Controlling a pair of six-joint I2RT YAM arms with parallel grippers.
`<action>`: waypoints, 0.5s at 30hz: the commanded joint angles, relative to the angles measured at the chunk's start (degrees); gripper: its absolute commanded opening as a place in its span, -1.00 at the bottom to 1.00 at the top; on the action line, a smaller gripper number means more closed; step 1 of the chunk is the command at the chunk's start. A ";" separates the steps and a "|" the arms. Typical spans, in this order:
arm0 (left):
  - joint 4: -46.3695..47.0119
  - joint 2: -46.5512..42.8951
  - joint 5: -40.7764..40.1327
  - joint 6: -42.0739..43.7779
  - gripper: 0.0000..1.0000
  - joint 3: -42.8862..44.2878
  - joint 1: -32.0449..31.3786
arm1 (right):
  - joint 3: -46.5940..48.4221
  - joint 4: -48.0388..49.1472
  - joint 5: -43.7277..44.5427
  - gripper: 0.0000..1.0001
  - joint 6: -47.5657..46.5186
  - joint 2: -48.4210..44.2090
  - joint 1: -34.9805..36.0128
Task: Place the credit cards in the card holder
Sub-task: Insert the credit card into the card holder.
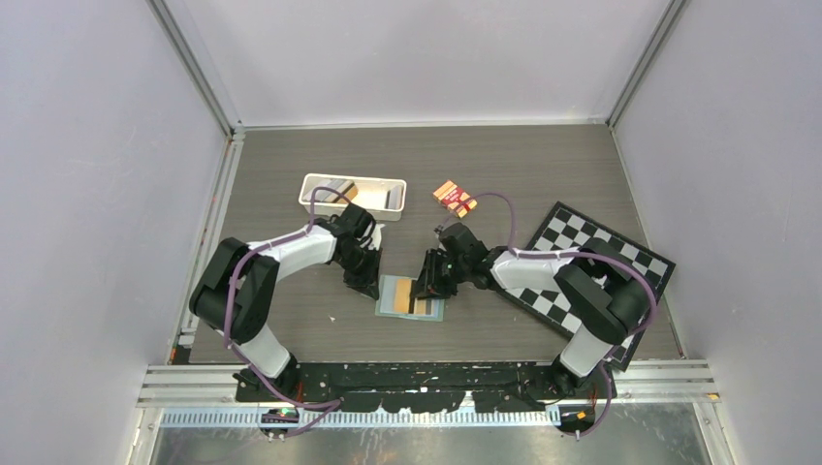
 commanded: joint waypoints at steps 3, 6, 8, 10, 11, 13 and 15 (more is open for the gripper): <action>1.77 1.10 2.84 0.10 -1.00 1.01 -0.21 | 2.42 -0.71 1.33 -0.42 -0.88 2.96 1.11; 1.86 1.09 3.17 0.10 -1.00 1.01 -0.21 | 2.85 0.12 1.19 -0.42 -0.78 3.43 1.25; 1.96 1.08 3.42 0.06 -1.00 1.01 -0.21 | 2.94 0.81 1.18 -0.43 -0.72 3.46 1.32; 1.95 1.21 3.69 0.01 -1.00 1.01 -0.21 | 2.92 1.49 1.05 -0.43 -0.69 3.52 1.35; 2.02 1.24 3.82 0.03 -1.00 1.00 -0.21 | 2.95 2.01 0.90 -0.43 -0.62 3.63 1.34; 2.06 1.35 4.04 0.02 -1.00 0.99 -0.26 | 2.94 2.99 0.47 -0.44 -0.55 3.93 1.36; 2.06 1.38 4.14 0.10 -1.00 1.01 -0.30 | 2.87 4.11 -0.11 -0.44 -0.31 4.09 1.34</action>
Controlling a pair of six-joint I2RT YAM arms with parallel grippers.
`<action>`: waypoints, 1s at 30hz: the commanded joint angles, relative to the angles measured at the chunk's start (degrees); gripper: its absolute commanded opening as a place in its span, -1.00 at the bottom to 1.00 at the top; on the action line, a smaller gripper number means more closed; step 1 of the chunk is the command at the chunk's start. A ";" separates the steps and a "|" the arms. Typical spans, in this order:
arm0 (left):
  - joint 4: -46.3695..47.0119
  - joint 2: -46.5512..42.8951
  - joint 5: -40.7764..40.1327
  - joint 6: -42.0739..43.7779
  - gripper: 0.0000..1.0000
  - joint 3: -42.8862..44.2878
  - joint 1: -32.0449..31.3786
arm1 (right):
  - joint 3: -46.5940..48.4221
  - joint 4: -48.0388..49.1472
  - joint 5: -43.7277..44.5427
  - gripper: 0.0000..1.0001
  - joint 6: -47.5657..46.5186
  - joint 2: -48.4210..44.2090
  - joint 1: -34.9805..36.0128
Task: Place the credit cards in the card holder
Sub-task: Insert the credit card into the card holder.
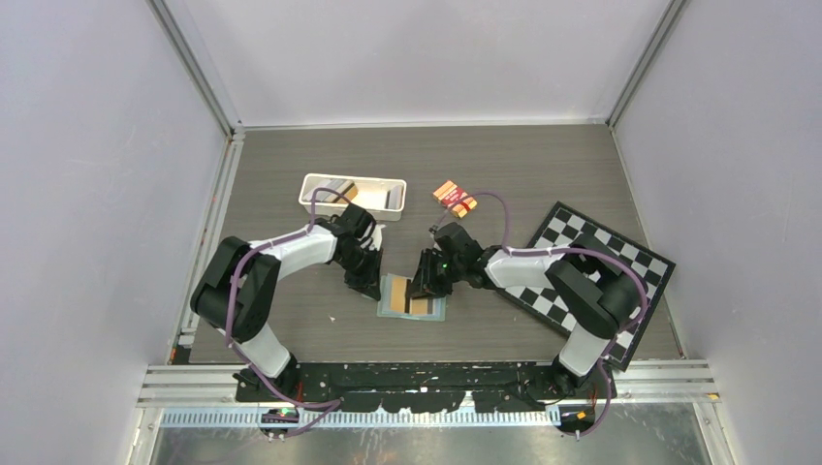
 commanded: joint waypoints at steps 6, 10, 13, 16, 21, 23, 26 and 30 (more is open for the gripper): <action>1.96 0.72 2.34 0.10 -1.00 0.97 -0.45 | 0.67 5.79 -1.48 -0.45 0.50 1.54 0.37; 1.93 0.71 2.43 0.11 -1.00 0.97 -0.54 | 0.47 7.56 -2.36 -0.45 1.42 1.50 0.42; 1.94 0.70 2.46 0.10 -1.00 0.99 -0.54 | 0.36 8.30 -2.73 -0.45 1.59 1.60 0.41; 1.96 0.76 2.49 0.10 -1.00 0.99 -0.54 | 0.22 9.15 -3.05 -0.45 1.94 2.04 0.41; 2.03 0.45 2.66 0.10 -1.00 0.90 -0.63 | 0.12 9.68 -3.01 -0.46 2.13 1.73 0.39; 1.84 0.36 2.01 0.02 -1.00 0.90 -0.63 | -0.06 9.15 -2.37 -0.45 1.79 0.60 0.42; 1.42 -0.06 0.54 -0.02 -1.00 0.90 -0.63 | 0.25 3.99 0.10 -0.43 -0.81 -2.78 0.38; 1.48 -0.48 0.32 -0.07 -1.00 0.81 -0.63 | 0.27 -7.85 7.38 -0.38 -4.43 -8.71 0.40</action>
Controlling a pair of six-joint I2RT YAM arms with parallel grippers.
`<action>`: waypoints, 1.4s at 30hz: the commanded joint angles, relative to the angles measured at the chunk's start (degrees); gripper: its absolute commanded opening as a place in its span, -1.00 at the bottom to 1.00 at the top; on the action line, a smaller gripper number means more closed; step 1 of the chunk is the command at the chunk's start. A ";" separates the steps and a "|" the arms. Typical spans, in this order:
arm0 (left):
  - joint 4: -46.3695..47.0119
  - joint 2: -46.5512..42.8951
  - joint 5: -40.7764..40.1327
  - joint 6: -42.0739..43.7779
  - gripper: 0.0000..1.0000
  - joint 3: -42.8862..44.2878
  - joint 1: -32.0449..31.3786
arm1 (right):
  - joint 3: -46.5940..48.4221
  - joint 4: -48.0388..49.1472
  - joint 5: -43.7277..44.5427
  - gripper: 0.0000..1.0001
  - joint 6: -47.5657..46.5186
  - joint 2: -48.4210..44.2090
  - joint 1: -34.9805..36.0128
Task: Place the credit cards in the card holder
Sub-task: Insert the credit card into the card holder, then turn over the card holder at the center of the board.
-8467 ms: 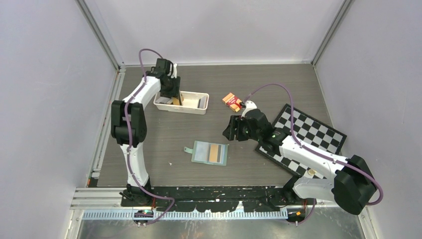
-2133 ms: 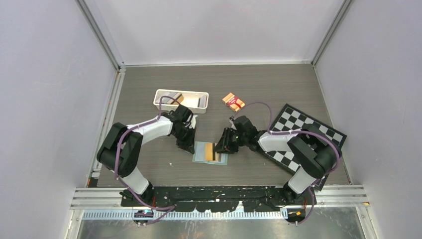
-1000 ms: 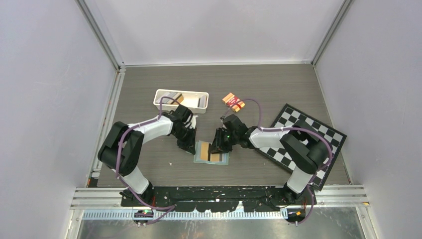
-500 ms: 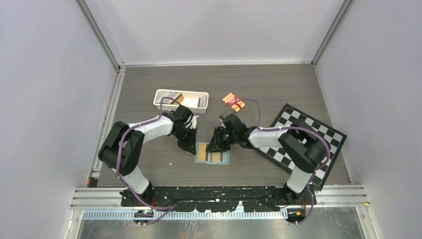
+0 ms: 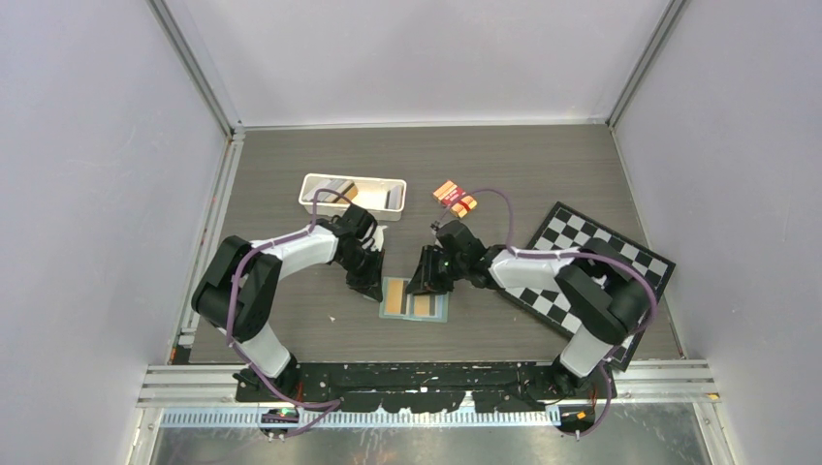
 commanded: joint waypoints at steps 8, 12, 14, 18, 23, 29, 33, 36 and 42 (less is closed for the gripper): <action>1.47 -0.50 -0.29 -0.14 -1.00 0.72 -0.28 | -2.23 -18.77 13.78 -0.29 -4.73 -12.28 0.33; 1.34 -0.72 -0.37 -0.14 -1.00 0.64 -0.25 | -3.18 -17.49 13.49 -0.29 -3.61 -11.33 0.35; 1.31 -0.77 -0.37 -0.14 -1.00 0.64 -0.28 | -3.35 -16.77 13.19 -0.28 -3.39 -10.90 0.31; 1.18 -0.70 -0.37 -0.14 -1.00 0.62 -0.28 | -3.41 -15.92 12.86 -0.28 -3.31 -9.94 0.35; 1.17 -0.53 -0.51 -0.10 -1.00 0.72 -0.28 | -3.91 -14.63 12.22 -0.28 -2.83 -9.21 0.38; 1.18 -0.28 -0.39 -0.09 -1.00 0.78 -0.28 | -3.97 -14.14 12.35 -0.29 -2.83 -9.58 0.33; 1.15 -0.28 -0.31 -0.14 -1.00 0.69 -0.28 | -4.15 -11.77 10.84 -0.34 -2.55 -8.54 0.32; 1.18 -0.23 -0.16 -0.14 -1.00 0.72 -0.28 | -4.17 -9.62 9.44 -0.36 -2.15 -7.73 0.30; 1.30 0.12 0.11 -0.14 -1.00 0.81 -0.27 | -3.72 -7.39 7.72 -0.36 -1.53 -7.61 0.29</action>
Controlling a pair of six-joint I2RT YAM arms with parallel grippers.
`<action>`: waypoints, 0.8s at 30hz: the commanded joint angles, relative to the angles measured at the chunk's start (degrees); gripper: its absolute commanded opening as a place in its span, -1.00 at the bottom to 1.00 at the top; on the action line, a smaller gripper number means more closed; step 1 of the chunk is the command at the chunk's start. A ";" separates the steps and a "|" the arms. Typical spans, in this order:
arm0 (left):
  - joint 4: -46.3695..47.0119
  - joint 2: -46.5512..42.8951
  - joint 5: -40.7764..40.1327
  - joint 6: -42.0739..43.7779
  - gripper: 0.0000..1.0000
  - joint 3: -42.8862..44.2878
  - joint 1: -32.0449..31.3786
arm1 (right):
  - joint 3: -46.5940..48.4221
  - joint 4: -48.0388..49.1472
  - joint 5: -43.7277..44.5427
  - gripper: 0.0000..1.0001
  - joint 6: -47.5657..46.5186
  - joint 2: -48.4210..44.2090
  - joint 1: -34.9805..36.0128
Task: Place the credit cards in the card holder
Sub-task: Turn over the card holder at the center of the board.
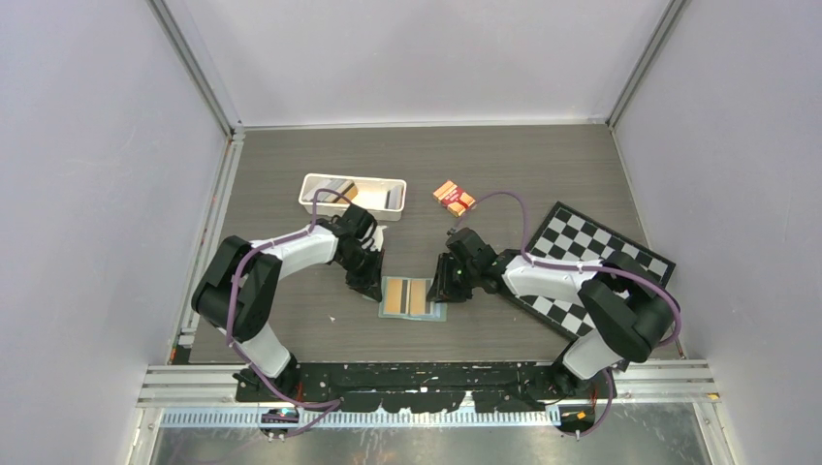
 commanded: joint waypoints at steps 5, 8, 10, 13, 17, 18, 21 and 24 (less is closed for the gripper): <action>1.44 0.41 0.54 -0.12 -1.00 0.81 -0.30 | 0.47 5.29 -1.76 -0.38 1.05 0.14 0.37; 1.43 0.58 0.59 -0.11 -1.00 0.89 -0.30 | 0.92 4.10 -1.24 -0.47 0.77 -0.54 0.40; 1.42 0.62 0.64 -0.10 -1.00 0.86 -0.27 | 1.25 3.60 -1.04 -0.54 0.54 -0.98 0.32; 1.39 0.73 0.70 -0.05 -1.00 0.90 -0.30 | 1.78 2.73 -1.02 -0.59 0.27 -1.18 0.34; 1.29 0.88 0.72 -0.05 -1.00 0.90 -0.26 | 2.86 1.46 -1.41 -0.60 0.11 -1.81 0.49; 1.29 0.89 0.77 -0.06 -1.00 0.90 -0.29 | 3.18 0.87 -1.26 -0.60 0.03 -2.14 0.48; 1.29 1.06 0.87 -0.09 -1.00 0.99 -0.30 | 4.13 -1.44 -0.26 -0.60 -0.74 -3.16 0.49; 1.38 1.26 1.04 -0.09 -1.00 0.99 -0.30 | 4.87 -3.21 0.62 -0.61 -1.47 -3.86 0.45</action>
